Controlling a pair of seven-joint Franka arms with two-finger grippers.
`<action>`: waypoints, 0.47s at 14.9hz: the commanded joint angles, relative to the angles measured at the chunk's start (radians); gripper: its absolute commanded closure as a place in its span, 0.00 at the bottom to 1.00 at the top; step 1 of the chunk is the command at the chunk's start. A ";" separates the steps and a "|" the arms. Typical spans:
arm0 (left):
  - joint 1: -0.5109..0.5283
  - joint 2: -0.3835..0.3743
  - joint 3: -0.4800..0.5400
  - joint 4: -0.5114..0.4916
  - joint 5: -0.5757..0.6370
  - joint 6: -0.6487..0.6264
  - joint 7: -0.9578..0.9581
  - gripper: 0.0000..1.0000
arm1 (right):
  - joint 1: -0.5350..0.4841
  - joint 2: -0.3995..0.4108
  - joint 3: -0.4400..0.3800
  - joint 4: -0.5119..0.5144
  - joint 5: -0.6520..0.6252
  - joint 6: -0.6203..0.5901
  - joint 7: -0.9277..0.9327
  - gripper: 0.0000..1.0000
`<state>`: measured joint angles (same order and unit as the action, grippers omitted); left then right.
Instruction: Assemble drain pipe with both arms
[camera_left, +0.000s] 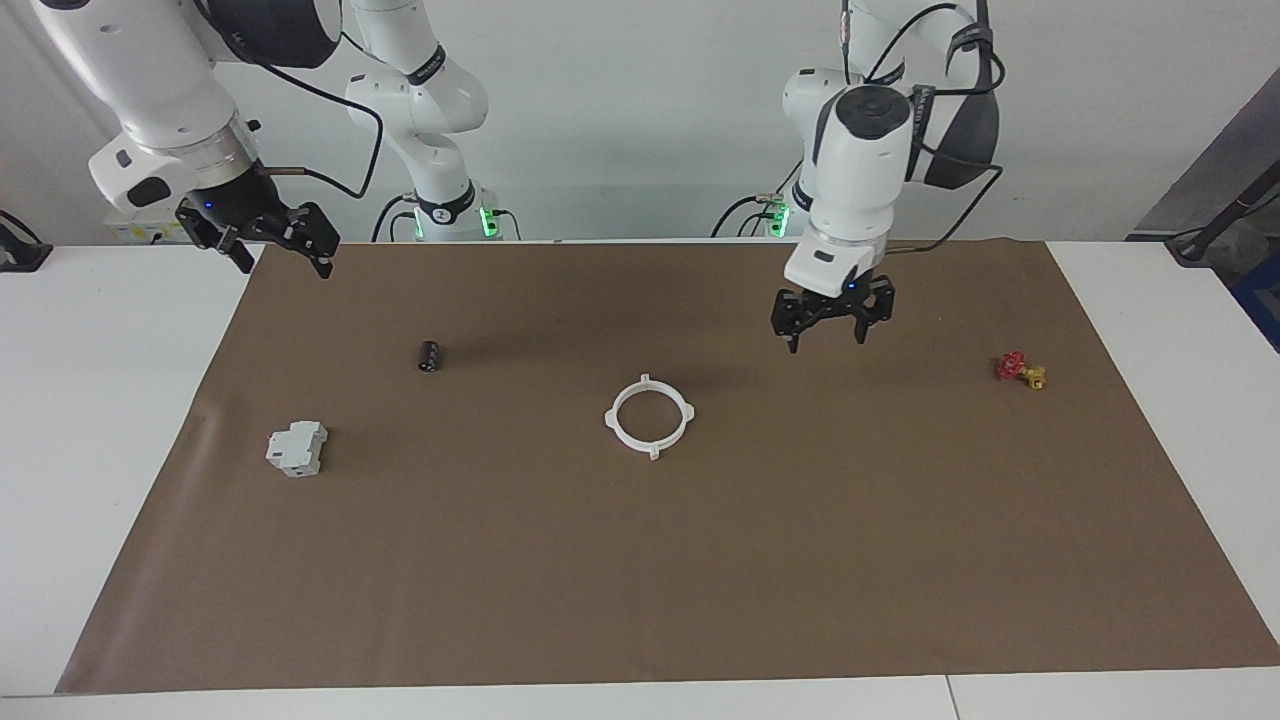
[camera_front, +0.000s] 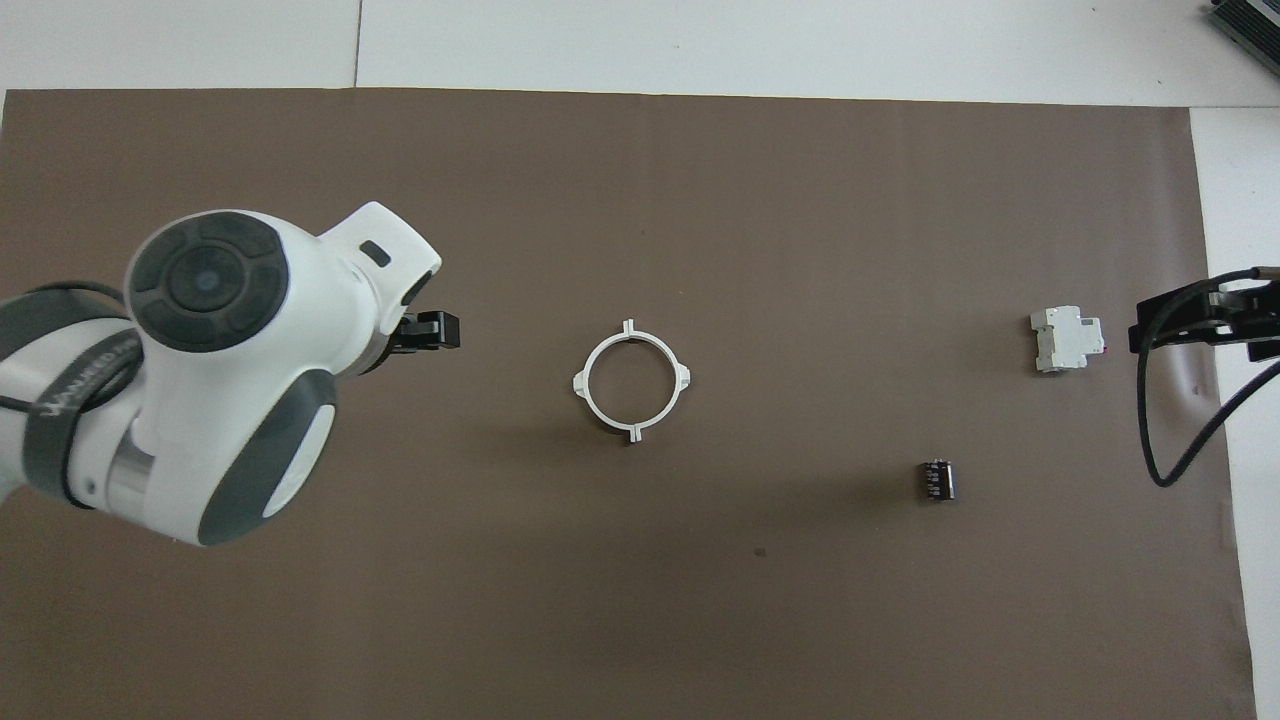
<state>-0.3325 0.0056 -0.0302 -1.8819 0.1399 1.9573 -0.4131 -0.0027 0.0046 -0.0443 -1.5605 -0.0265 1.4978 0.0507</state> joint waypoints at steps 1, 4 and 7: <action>0.123 -0.024 -0.008 0.003 0.000 -0.040 0.178 0.00 | -0.007 -0.014 0.003 -0.019 0.016 0.018 -0.028 0.00; 0.261 -0.059 -0.008 0.000 -0.043 -0.077 0.389 0.00 | -0.007 -0.014 0.003 -0.019 0.016 0.016 -0.028 0.00; 0.354 -0.068 -0.008 -0.008 -0.066 -0.092 0.531 0.00 | -0.007 -0.014 0.003 -0.021 0.016 0.016 -0.028 0.00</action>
<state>-0.0231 -0.0393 -0.0241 -1.8795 0.0949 1.8919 0.0421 -0.0027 0.0046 -0.0443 -1.5605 -0.0265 1.4978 0.0507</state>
